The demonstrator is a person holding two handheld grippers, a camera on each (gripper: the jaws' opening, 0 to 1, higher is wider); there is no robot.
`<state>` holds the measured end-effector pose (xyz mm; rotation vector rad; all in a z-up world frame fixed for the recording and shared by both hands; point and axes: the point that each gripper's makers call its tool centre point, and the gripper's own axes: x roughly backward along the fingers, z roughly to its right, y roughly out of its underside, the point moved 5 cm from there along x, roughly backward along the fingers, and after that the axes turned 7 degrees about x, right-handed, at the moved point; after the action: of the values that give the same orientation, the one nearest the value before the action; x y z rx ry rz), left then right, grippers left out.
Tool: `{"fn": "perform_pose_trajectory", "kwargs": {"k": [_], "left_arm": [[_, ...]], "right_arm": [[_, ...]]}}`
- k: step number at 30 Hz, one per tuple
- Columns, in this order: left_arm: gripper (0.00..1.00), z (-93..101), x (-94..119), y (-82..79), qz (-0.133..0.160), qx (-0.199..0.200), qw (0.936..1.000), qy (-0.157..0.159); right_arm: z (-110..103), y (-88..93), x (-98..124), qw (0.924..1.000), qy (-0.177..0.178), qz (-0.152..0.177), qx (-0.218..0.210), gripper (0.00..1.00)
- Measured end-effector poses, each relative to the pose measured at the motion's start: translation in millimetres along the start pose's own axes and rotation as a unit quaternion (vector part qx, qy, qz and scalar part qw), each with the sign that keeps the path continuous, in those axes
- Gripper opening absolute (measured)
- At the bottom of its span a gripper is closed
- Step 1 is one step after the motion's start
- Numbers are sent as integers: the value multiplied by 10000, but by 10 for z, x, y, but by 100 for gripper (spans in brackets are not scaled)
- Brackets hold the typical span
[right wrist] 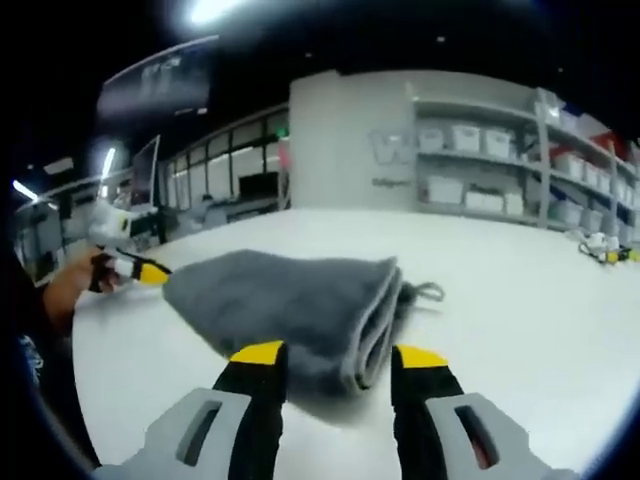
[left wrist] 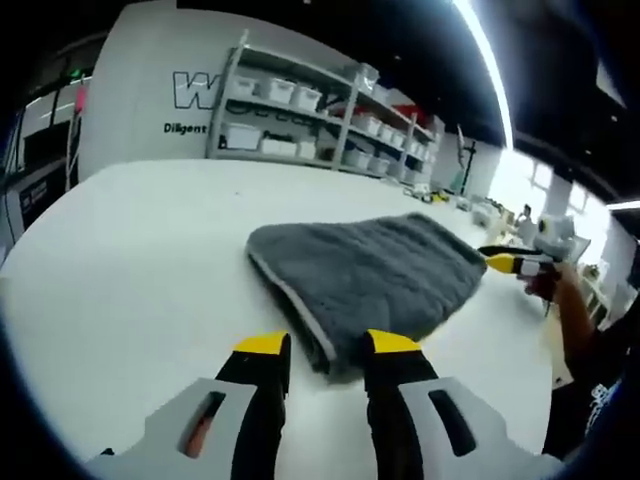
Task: Open the folded towel by lifting each exposed corner and separating the folded layers until the towel lies flat within the target outline without major curled edges
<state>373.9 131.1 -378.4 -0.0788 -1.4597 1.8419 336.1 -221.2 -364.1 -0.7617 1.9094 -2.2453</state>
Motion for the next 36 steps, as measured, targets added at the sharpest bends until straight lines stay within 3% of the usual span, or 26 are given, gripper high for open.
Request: {"fn": "perform_pose_trajectory", "kwargs": {"k": [4, 7, 14, 19, 24, 28, 36], "left_arm": [[24, 26, -25, 11, -109, -145, 9998, -14], [23, 24, -27, 9, -100, -181, 9998, 10], [20, 37, -47, 35, -153, -215, 9996, 50], [20, 36, -77, 44, -150, -390, 9991, 8], [15, 48, -71, 42, -187, -510, 9985, 77], [10, 52, -72, 51, -197, -551, 9982, 104], [7, 65, -61, 71, -215, -738, 9968, 204]], "right_arm": [[56, -4, -16, 9998, 157, -35, 147, 29], [109, 11, -11, 9992, 273, -86, 279, 15], [59, 50, -30, 9987, 156, -231, 431, 17], [124, 76, -46, 9967, 321, -336, 661, 13], [117, 90, -77, 9970, 160, -393, 649, 5], [161, 112, -119, 9954, 220, -556, 745, 3], [200, 100, -180, 9912, 301, -803, 1008, 1]]}}
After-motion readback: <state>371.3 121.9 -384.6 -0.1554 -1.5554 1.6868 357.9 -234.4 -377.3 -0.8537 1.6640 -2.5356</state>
